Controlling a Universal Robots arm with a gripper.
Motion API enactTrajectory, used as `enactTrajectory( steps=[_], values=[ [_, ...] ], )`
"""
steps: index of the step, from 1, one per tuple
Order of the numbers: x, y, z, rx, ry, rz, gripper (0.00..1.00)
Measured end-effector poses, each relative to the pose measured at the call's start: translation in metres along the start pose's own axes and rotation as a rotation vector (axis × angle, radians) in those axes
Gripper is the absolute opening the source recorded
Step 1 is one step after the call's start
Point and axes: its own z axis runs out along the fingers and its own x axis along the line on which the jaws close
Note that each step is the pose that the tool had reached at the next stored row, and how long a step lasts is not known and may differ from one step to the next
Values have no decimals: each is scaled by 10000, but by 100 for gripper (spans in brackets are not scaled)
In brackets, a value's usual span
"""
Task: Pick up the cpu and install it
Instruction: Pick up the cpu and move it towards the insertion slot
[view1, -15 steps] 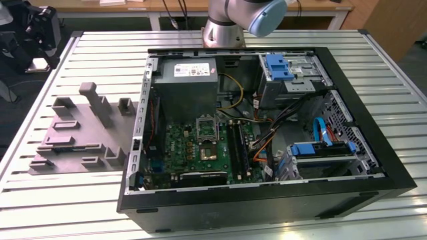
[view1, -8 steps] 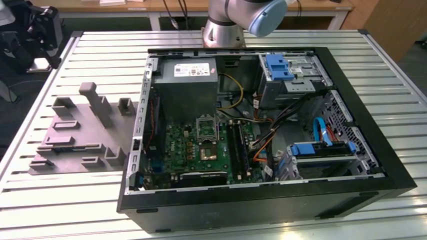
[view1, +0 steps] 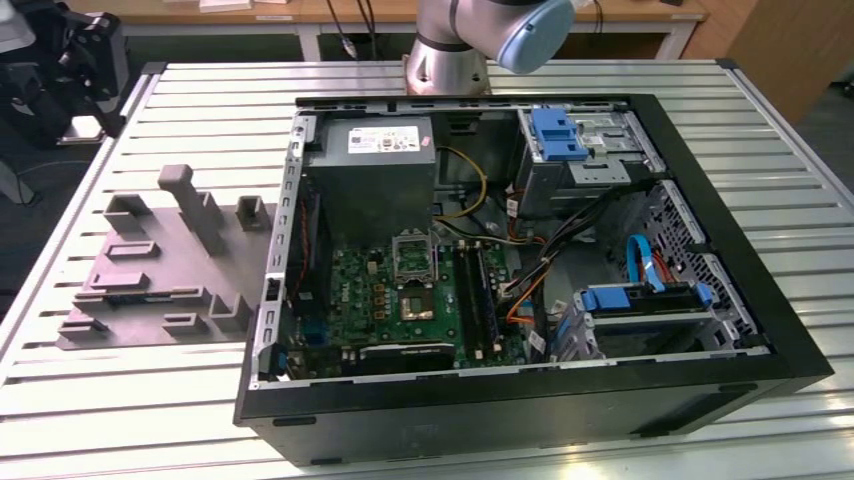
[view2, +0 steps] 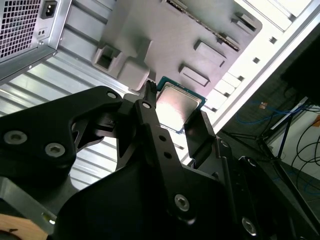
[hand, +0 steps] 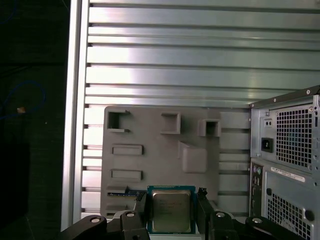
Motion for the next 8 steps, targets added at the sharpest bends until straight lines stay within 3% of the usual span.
enactTrajectory(
  steps=[8],
  values=[
    [-29, 0, 0, 0, 1, 0, 47]
  ],
)
